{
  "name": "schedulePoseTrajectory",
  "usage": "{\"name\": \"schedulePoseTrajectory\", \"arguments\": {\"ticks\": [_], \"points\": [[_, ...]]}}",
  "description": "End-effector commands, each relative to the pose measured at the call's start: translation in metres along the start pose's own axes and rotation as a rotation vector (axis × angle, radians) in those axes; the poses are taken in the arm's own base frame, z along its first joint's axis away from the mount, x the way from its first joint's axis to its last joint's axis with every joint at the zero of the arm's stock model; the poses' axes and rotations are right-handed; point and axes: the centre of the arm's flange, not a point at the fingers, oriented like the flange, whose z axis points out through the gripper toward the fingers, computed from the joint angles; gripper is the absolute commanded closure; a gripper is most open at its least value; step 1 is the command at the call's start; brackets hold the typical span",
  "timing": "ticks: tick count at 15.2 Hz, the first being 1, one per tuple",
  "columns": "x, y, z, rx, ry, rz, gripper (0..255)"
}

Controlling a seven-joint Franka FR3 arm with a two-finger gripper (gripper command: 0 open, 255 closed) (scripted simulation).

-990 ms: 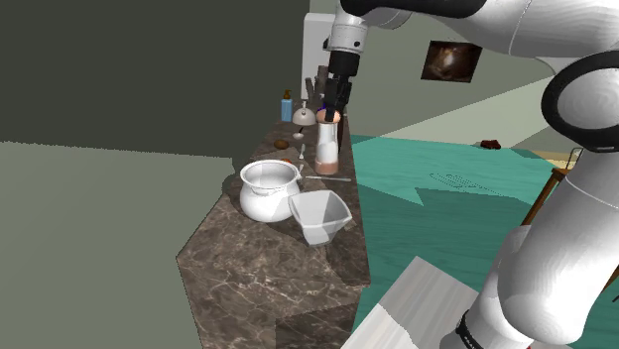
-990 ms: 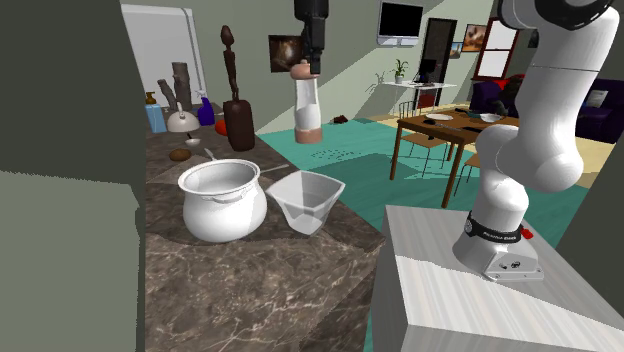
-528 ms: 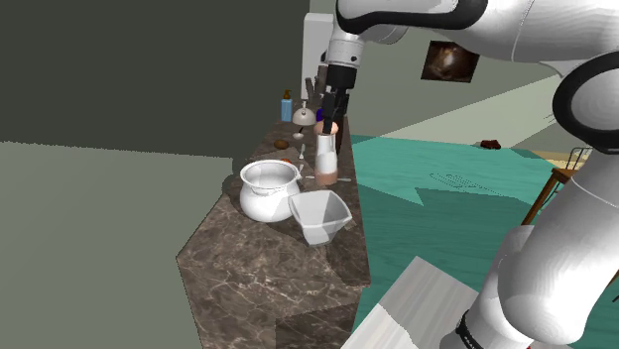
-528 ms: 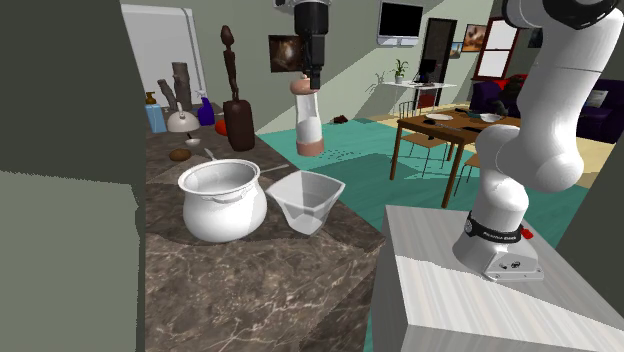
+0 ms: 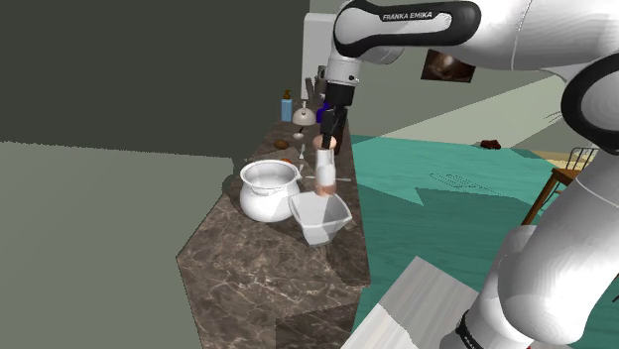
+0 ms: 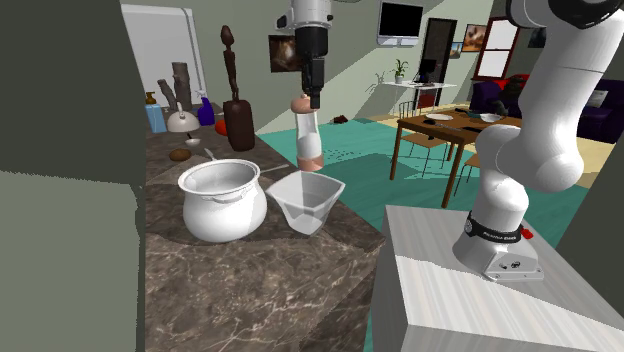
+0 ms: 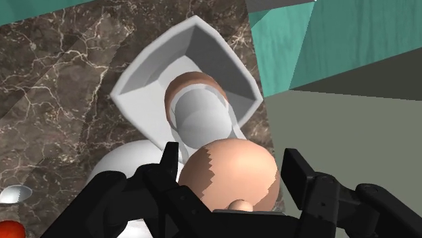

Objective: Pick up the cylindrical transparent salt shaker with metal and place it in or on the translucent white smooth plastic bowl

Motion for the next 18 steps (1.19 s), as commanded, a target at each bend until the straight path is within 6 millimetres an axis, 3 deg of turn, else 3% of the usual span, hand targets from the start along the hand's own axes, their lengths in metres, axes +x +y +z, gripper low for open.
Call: {"name": "schedulePoseTrajectory", "arguments": {"ticks": [1,11,18], "points": [[0.0,0.001,0.011,0.0,0.001,0.0,255],[-0.001,0.009,0.061,0.0,0.001,0.0,255],[-0.001,0.009,0.061,0.0,0.001,0.0,255]]}}
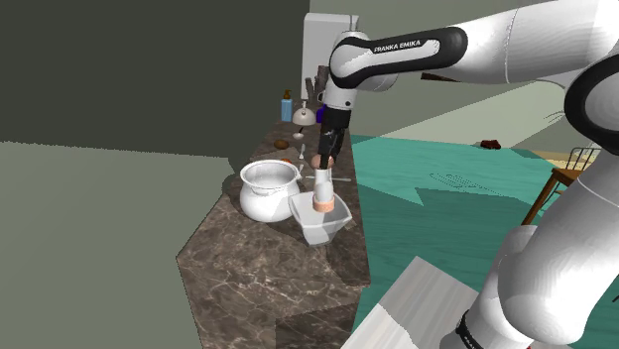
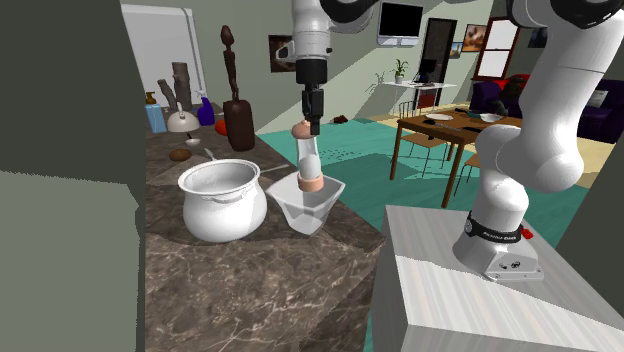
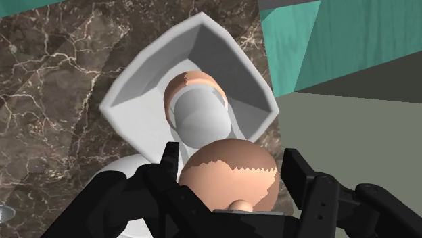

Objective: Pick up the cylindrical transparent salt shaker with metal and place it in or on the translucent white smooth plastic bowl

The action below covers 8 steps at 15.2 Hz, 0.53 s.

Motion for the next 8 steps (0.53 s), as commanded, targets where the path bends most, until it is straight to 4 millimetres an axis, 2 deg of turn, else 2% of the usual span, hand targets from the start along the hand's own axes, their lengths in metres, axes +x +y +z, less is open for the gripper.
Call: {"name": "schedulePoseTrajectory", "arguments": {"ticks": [1,2,7,8], "points": [[0.0,0.0,0.0,0.0,0.0,0.0,255],[0.0,0.0,0.0,0.0,0.0,0.0,0],[0.0,0.0,0.0,0.0,0.0,0.0,0],[0.0,0.0,-0.013,0.0,0.0,0.0,0]]}}
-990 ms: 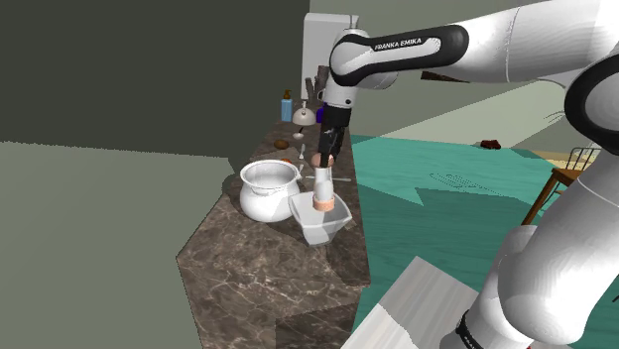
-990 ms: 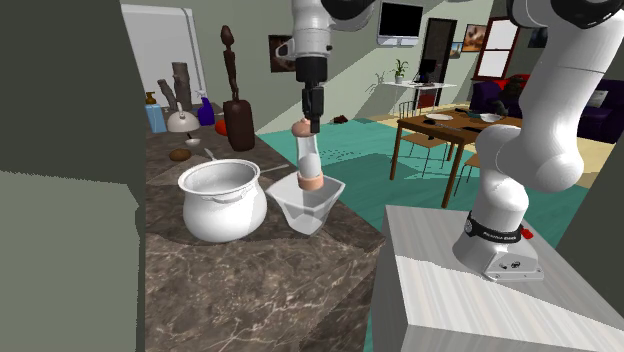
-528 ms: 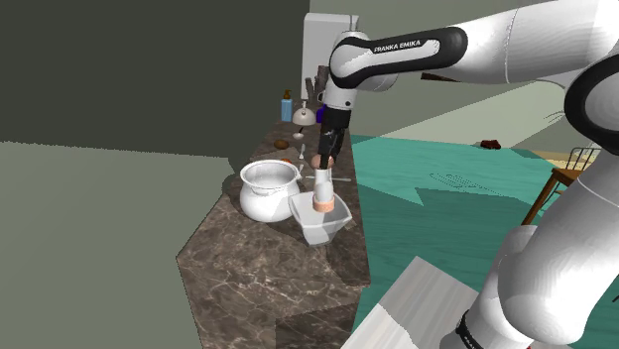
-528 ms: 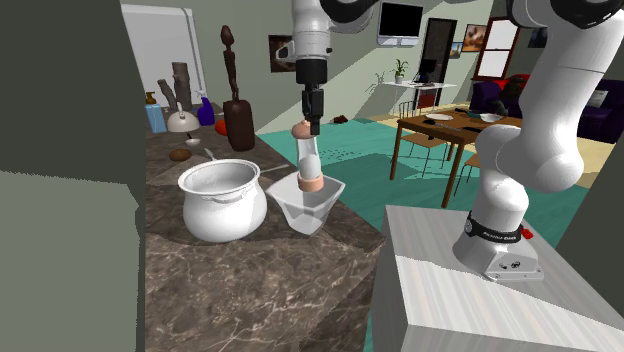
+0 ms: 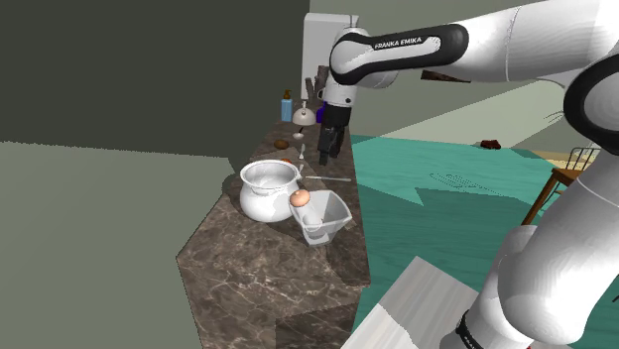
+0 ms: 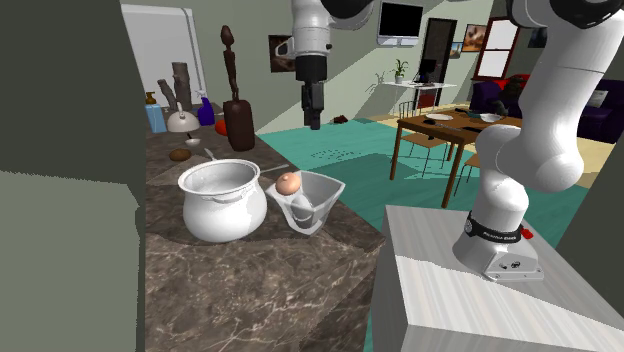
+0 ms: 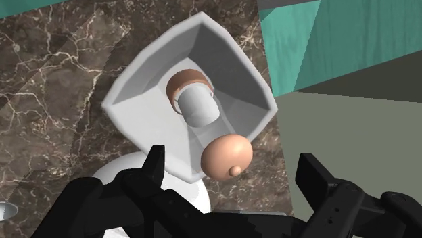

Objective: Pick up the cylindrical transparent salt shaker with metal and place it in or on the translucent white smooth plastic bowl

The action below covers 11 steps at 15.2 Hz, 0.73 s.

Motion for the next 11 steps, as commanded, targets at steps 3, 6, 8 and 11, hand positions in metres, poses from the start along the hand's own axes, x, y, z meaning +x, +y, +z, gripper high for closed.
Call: {"name": "schedulePoseTrajectory", "arguments": {"ticks": [3,6,8,11], "points": [[-0.001,0.0,-0.043,0.0,0.0,0.0,0],[-0.001,0.0,-0.043,0.0,0.0,0.0,0],[-0.001,0.0,-0.043,0.0,0.0,0.0,0],[-0.001,0.0,-0.043,0.0,0.0,0.0,0]]}}
